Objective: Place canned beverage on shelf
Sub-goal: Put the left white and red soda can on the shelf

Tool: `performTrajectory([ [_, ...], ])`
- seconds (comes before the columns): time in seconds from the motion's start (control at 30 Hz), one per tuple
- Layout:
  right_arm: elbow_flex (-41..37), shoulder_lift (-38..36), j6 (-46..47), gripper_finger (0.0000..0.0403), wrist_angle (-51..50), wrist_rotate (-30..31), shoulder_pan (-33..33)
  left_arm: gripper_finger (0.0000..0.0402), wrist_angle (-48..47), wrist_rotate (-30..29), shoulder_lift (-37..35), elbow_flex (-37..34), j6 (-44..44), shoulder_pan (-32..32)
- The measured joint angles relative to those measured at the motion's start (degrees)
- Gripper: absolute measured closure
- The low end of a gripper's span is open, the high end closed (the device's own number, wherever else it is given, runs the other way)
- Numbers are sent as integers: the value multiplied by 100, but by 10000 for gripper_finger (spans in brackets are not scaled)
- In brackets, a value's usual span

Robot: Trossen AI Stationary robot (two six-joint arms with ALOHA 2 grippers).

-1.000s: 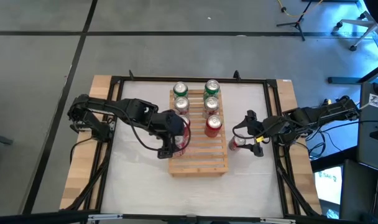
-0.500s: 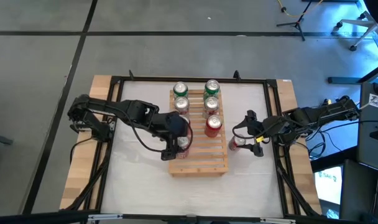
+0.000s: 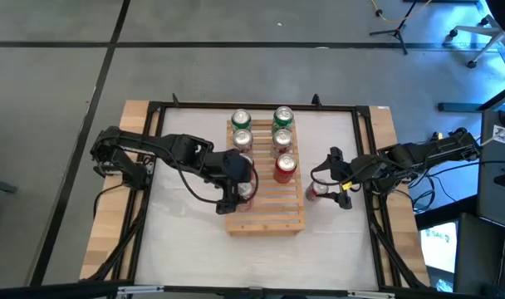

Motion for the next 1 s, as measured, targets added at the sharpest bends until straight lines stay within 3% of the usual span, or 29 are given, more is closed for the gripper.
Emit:
performTrajectory([
  [0.6, 0, 0, 2, 23, 2, 0, 2, 80, 0, 0, 3, 0, 4, 0],
  [1.0, 0, 0, 0, 23, -2, 0, 2, 12, 20, -124, 24, 0, 7, -2],
])
